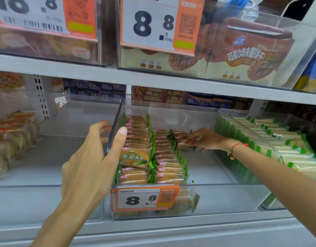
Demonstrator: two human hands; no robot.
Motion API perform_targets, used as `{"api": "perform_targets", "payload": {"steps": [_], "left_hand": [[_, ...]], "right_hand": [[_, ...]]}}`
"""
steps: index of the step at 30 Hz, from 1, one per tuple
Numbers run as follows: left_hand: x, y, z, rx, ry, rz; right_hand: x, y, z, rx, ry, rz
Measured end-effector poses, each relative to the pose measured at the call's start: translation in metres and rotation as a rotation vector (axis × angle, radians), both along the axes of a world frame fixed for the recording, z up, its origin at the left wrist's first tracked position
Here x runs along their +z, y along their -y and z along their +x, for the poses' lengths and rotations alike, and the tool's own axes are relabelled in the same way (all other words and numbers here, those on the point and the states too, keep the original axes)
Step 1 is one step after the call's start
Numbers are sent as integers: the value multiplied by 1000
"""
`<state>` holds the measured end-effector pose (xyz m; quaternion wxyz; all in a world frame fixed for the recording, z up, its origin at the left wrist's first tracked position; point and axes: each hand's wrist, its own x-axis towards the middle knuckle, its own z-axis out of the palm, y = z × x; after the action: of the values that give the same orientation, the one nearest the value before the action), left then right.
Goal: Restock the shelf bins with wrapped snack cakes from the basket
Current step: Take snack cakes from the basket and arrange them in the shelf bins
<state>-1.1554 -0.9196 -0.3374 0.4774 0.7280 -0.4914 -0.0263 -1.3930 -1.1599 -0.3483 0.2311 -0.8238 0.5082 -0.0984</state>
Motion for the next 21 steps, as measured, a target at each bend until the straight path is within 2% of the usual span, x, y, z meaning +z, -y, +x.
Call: {"api": "perform_targets", "payload": {"steps": [2, 4, 7, 9, 15, 21], "left_hand": [[0, -1, 0, 3, 1, -8], [1, -1, -2, 3, 5, -13], [2, 0, -2, 6, 8, -8], [2, 0, -2, 12, 7, -7], [1, -1, -1, 15, 3, -8], [2, 0, -3, 22, 4, 25]], "right_hand": [[-5, 4, 6, -119, 92, -122], [-8, 7, 11, -185, 87, -270], [-10, 5, 13, -104, -47, -491], [-15, 0, 13, -17, -137, -547], [-20, -1, 18, 1, -88, -479], [-8, 8, 15, 23, 45, -293]]}}
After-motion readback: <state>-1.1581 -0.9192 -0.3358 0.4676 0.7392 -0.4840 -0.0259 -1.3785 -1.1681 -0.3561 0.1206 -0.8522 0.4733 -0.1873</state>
